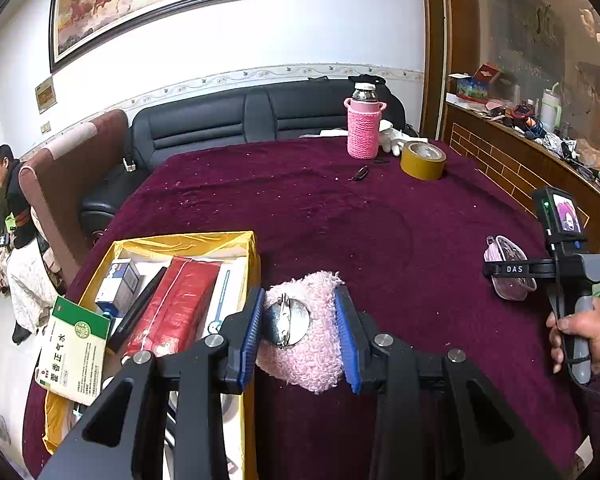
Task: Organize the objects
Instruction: 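Grasp the clear cartoon pouch with the right tool while the left tool holds the plush, then lift and carry the plush and pouch toward the tray with both tools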
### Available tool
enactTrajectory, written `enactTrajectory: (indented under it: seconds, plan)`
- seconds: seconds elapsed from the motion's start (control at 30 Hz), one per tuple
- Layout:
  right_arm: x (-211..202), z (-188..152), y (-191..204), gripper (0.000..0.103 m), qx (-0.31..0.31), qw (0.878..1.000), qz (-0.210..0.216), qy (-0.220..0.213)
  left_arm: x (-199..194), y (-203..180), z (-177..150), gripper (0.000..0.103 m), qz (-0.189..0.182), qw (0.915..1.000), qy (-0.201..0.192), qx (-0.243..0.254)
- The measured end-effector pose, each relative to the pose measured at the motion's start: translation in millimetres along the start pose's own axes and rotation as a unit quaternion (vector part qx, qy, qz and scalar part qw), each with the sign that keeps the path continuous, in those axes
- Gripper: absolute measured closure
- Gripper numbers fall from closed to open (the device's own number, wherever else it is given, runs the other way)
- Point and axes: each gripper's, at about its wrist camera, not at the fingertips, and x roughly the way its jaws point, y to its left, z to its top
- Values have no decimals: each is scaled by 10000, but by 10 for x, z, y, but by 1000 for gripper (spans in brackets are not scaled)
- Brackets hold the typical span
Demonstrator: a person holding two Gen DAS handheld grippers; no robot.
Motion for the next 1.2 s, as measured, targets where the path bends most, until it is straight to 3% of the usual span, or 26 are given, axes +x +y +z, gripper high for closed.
enactTrajectory:
  seconds: [0.6, 1.2]
  plan:
    - [-675, -169, 828, 18, -728, 9933, 776, -461, -267, 260, -149, 69, -118, 9995, -136, -261]
    - [-1105, -503, 1042, 17, -1003, 9861, 1168, -622, -663, 381, -482, 69, -232, 9987, -165, -418]
